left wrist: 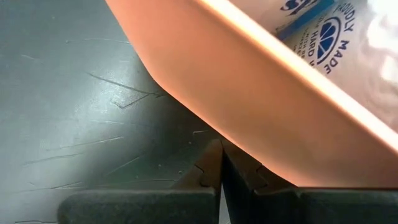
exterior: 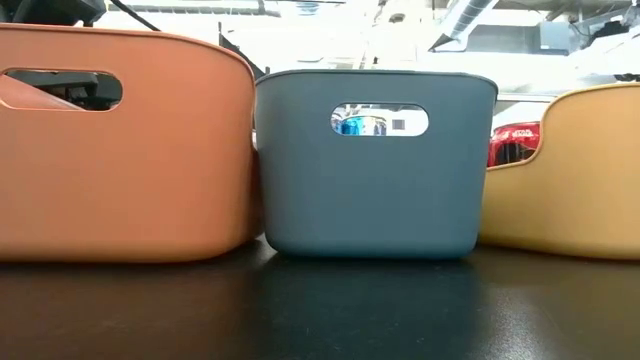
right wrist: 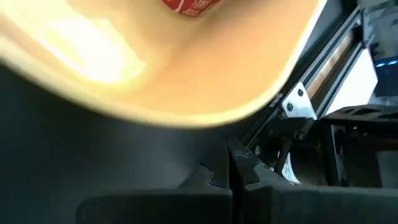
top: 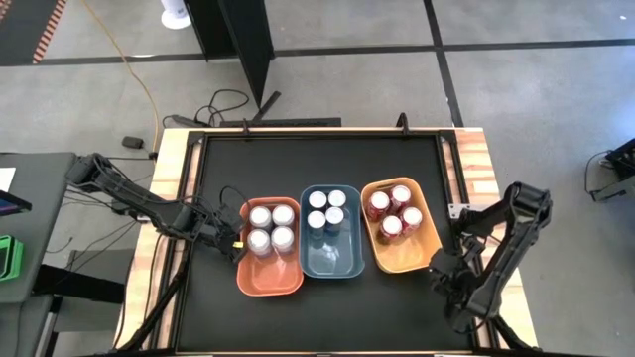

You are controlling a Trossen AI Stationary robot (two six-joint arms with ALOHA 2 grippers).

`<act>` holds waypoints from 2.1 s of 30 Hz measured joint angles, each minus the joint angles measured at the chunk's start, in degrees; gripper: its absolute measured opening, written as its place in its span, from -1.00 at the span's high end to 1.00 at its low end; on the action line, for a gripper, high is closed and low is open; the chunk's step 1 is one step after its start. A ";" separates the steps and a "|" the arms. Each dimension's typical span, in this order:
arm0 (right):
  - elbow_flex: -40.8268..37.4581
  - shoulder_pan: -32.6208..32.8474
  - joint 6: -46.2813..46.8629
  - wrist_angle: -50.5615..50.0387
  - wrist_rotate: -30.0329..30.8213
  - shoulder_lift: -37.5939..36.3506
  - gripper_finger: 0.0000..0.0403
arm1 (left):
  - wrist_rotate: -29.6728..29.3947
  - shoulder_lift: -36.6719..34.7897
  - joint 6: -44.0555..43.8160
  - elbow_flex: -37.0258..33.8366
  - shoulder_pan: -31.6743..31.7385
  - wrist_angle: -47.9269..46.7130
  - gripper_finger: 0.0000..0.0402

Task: Sort soda cans
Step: Adjust the bins to the center of the table, then return to Home Position

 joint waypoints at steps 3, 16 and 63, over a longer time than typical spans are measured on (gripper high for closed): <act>-1.31 -0.40 -0.21 0.75 0.27 1.33 1.00 | -0.55 0.00 0.25 0.00 0.00 0.14 1.00; -1.91 -0.80 -8.94 11.39 10.28 5.85 1.00 | -1.29 0.04 0.20 -0.02 0.00 0.57 1.00; 11.53 -1.30 -22.64 28.59 11.19 5.47 1.00 | 0.37 -6.71 0.24 0.46 -2.19 -14.13 1.00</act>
